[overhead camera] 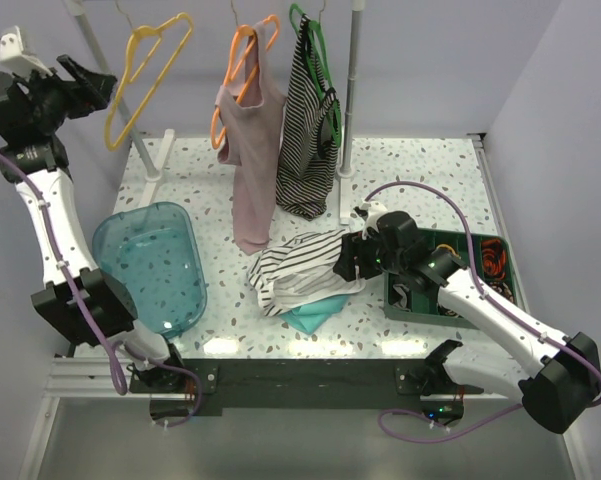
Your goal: Place the tank top on the hanger
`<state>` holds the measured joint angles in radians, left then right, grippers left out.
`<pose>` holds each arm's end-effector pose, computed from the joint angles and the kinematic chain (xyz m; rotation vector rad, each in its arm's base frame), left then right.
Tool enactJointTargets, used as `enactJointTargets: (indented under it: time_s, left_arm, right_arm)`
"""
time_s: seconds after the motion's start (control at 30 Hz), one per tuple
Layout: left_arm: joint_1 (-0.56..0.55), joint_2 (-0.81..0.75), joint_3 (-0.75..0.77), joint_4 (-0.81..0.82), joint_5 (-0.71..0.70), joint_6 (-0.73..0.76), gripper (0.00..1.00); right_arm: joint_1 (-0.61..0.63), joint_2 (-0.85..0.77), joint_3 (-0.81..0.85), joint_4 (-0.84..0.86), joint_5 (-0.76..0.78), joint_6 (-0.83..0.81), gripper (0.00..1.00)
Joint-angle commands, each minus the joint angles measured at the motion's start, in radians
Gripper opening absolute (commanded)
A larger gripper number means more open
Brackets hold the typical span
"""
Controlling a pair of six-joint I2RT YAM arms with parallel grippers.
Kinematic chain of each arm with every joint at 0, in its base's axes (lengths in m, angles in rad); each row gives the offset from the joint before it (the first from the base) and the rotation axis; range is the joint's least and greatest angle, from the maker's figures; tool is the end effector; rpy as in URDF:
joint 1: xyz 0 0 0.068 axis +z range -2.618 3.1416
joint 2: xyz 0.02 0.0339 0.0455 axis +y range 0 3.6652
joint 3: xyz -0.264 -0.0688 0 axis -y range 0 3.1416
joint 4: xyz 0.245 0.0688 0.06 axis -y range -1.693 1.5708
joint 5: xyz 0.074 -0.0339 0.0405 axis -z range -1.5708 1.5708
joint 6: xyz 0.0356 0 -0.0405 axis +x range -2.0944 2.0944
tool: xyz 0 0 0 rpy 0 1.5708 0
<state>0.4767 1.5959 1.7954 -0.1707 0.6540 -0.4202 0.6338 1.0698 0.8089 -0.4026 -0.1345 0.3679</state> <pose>0.3272 0.1446 0.4877 -0.1759 1.5561 -0.4583 0.1837 0.1409 0.2725 -0.3827 2.2874 0.6796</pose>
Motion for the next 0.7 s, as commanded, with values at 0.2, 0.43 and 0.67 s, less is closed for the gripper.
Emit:
enactJointTargets:
  time_s: [0.2, 0.43, 0.67]
  left_arm:
    - [-0.222, 0.042, 0.128, -0.207, -0.366, 0.274, 0.71]
    - [-0.240, 0.048, 0.147, -0.214, -0.428, 0.299, 0.59]
    - [-0.285, 0.062, 0.165, -0.237, -0.485, 0.324, 0.41]
  right_arm:
    - [0.001, -0.002, -0.001, 0.024, -0.001, -0.017, 0.64]
    - [0.001, 0.009, 0.004, 0.025, -0.004, -0.017, 0.64]
    - [0.001, 0.005, 0.004, 0.022, 0.004, -0.017, 0.64]
